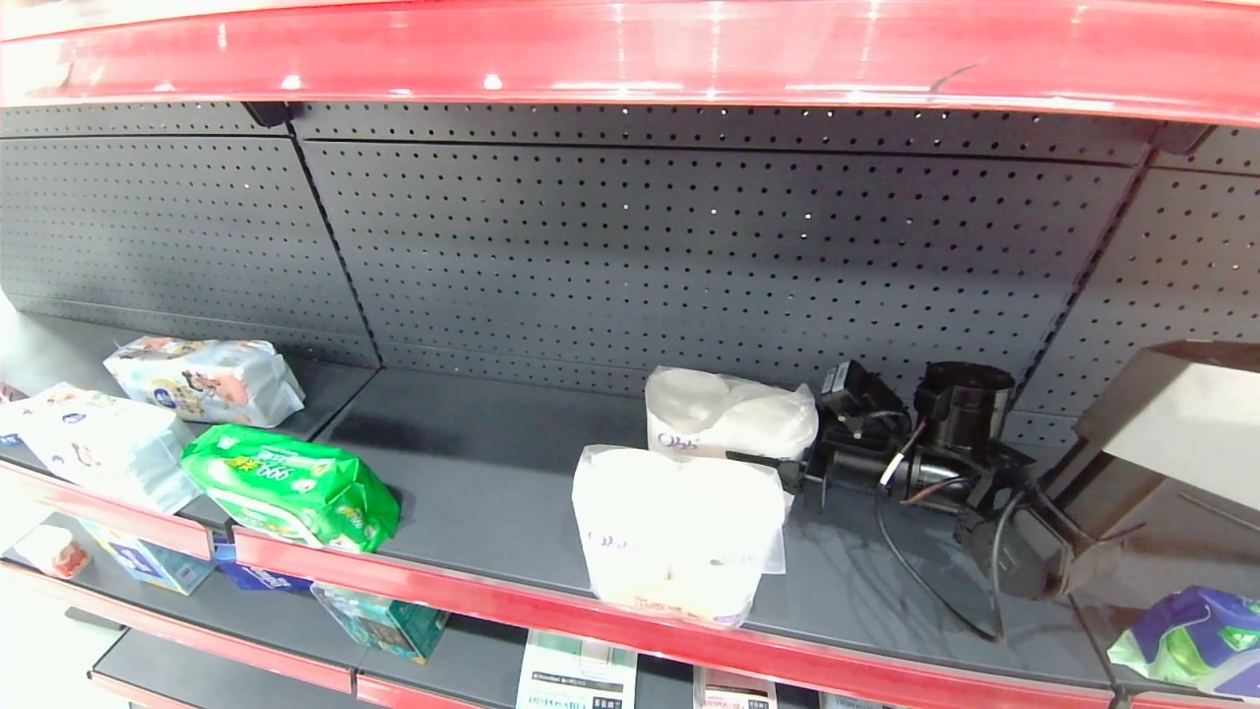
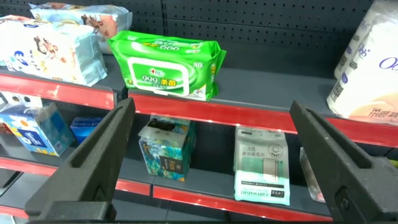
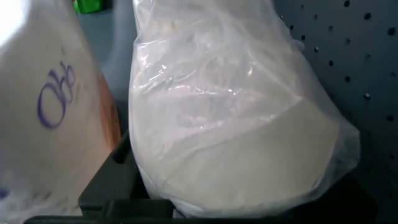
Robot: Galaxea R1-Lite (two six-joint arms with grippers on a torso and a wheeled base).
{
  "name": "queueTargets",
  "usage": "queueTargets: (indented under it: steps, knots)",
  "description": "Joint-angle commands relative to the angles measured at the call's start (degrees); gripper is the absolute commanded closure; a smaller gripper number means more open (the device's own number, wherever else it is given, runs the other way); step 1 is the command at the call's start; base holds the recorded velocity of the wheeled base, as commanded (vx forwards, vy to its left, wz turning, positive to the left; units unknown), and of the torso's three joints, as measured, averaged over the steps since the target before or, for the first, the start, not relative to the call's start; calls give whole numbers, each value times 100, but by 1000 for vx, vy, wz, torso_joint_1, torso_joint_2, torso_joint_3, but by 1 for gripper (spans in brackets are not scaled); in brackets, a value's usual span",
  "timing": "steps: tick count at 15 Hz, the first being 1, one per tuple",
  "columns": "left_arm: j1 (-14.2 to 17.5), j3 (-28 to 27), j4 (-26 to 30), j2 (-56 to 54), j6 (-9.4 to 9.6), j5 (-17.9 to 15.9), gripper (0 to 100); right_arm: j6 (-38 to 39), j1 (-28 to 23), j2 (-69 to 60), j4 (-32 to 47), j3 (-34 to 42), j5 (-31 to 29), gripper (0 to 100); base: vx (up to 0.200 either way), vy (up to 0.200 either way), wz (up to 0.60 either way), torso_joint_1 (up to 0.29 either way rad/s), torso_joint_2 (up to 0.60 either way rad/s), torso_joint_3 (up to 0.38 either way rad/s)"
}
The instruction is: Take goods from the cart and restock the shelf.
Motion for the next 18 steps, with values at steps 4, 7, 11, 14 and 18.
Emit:
queueTargets:
  steps: [4, 7, 11, 14, 18]
  knots:
    - [0, 1, -1, 2, -2, 1, 0, 223, 183, 217, 5, -360, -260, 100, 0, 0, 0, 0, 0, 0]
    - [0, 1, -1, 2, -2, 1, 0, 223, 87, 156, 5, -263, -225, 100, 0, 0, 0, 0, 0, 0]
    - [0, 1, -1, 2, -2, 1, 0, 215, -10, -38, -4, 27, -41, 100, 0, 0, 0, 0, 0, 0]
    - [0, 1, -1, 2, -2, 1, 0, 162, -63, -47, -22, 62, 117, 100, 0, 0, 0, 0, 0, 0]
    - [0, 1, -1, 2, -2, 1, 0, 171, -1, -47, -22, 53, 117, 100, 0, 0, 0, 0, 0, 0]
